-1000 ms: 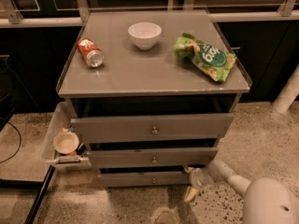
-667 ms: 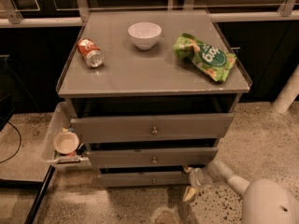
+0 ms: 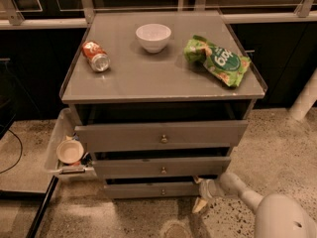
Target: Open bottom drawer
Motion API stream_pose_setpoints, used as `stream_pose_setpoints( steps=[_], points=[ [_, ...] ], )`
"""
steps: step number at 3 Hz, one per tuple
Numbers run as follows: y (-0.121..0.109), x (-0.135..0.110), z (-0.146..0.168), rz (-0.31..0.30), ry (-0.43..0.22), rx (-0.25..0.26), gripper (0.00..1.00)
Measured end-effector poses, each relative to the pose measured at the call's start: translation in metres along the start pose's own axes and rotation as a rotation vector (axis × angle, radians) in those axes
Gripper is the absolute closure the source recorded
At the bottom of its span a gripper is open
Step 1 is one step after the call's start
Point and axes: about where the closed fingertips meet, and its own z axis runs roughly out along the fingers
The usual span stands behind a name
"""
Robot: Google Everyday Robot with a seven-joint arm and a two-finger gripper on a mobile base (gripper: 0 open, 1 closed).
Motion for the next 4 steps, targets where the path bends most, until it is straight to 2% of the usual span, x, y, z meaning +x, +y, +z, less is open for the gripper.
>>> stream_pose_setpoints(
  steps=[1,4],
  points=[
    [-0.0005,0.0004,0.0010,-0.001,-0.002,0.003,0.13],
    [-0.0012,-0.0039,-0.0036,-0.002,-0.004,0.000,0.83]
  ],
)
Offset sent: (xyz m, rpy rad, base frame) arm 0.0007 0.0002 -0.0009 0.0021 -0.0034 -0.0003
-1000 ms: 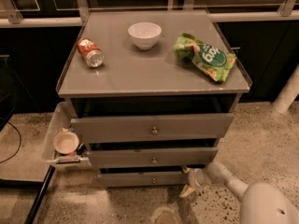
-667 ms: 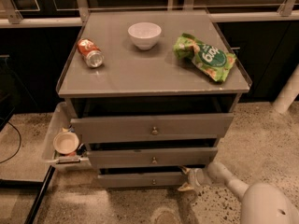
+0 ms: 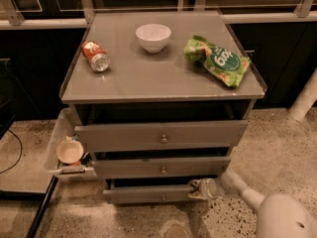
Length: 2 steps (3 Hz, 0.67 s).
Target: Open bottom drawer
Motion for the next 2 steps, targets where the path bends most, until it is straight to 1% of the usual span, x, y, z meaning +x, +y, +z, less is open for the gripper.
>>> stream_pose_setpoints(
  steps=[1,2],
  points=[
    [-0.0001,-0.0002,-0.0001,0.000,0.000,0.000,0.82],
    [0.0000,-0.0002,-0.0001,0.000,0.000,0.000,0.59]
  ],
)
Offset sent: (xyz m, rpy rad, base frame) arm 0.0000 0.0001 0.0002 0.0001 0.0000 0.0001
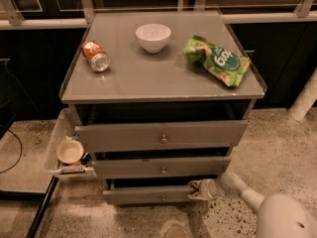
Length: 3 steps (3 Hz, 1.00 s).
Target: Open bottom drawer
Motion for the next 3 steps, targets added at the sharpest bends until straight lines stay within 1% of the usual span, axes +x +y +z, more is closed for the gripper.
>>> stream_pose_setpoints(
  steps=[1,2,3],
  points=[
    [-0.001,-0.001,-0.002,0.000,0.000,0.000,0.35],
    [0.014,0.002,-0.003,0.009,-0.022,-0.040,0.12],
    [0.037,0.005,-0.015,0.012,-0.049,-0.064,0.14]
  ],
)
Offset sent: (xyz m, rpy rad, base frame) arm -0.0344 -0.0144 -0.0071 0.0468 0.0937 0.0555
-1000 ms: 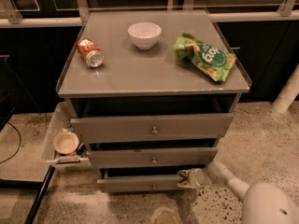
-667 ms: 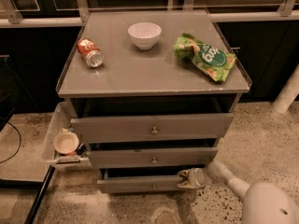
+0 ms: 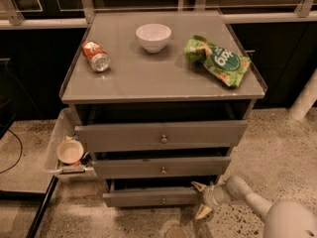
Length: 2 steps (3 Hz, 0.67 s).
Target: Open bottom drawer
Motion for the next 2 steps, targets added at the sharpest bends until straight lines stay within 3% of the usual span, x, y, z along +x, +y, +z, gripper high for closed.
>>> stream_pose_setpoints(
  steps=[2],
  points=[
    [0.029,-0.006,-0.019,-0.004,-0.037,0.004,0.60]
  ],
)
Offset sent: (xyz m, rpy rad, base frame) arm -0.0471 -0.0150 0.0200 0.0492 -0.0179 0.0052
